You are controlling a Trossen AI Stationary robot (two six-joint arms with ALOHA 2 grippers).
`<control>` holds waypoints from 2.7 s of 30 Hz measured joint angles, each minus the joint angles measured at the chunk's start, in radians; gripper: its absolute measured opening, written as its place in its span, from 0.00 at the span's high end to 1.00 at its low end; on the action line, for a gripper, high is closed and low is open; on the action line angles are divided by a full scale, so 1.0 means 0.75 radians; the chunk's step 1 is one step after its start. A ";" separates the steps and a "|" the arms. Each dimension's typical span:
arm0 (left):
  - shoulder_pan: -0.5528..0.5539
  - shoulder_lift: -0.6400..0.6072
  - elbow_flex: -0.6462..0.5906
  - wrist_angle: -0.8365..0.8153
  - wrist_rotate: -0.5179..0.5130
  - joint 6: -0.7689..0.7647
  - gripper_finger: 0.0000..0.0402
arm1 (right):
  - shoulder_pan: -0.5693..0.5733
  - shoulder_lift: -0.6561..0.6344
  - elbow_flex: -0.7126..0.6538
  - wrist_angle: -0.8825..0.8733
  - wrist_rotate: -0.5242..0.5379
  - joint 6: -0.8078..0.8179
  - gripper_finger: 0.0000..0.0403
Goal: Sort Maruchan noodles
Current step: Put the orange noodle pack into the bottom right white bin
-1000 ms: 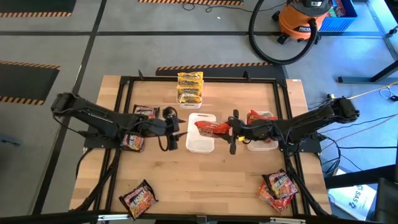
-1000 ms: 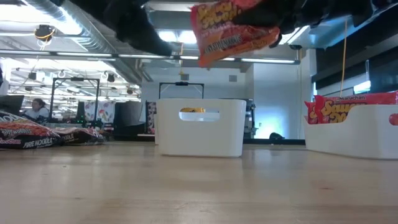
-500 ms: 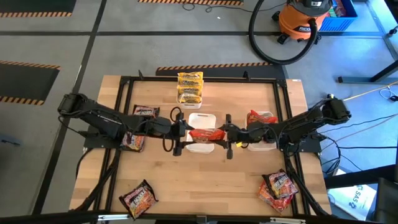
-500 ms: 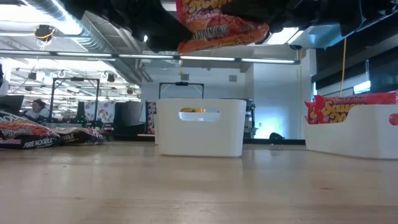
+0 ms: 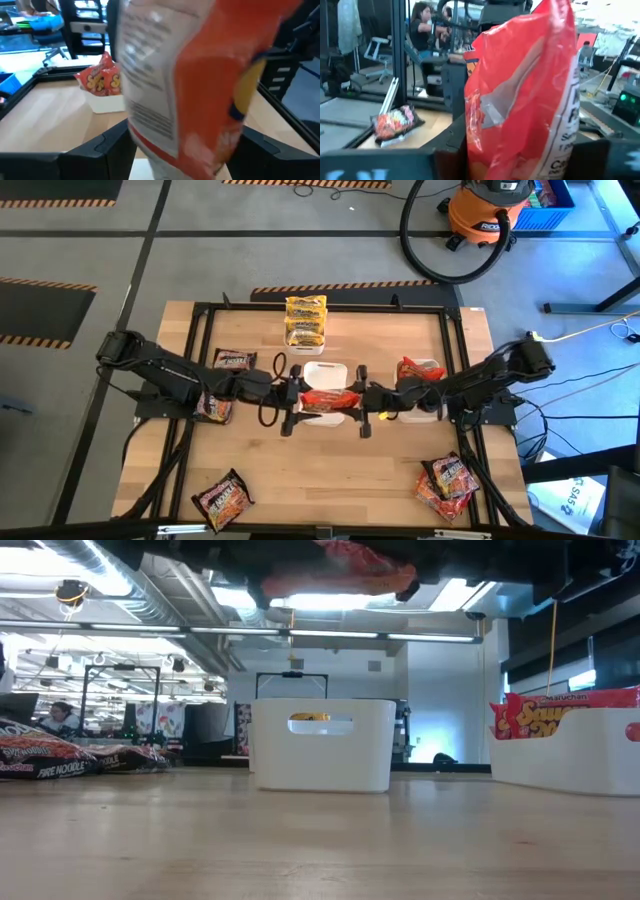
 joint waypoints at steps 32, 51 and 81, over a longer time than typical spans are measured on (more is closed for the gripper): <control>-0.008 -0.013 0.000 -0.192 -0.228 0.055 0.74 | 0.084 -0.303 0.060 -1.032 0.380 -0.007 0.32; -0.008 -0.012 0.000 -0.277 -0.243 0.033 0.74 | 0.148 -0.480 0.197 -0.993 0.198 0.172 0.30; 0.010 -0.011 0.000 -0.281 -0.235 0.021 0.74 | -0.001 0.311 1.307 -2.175 0.186 0.175 0.31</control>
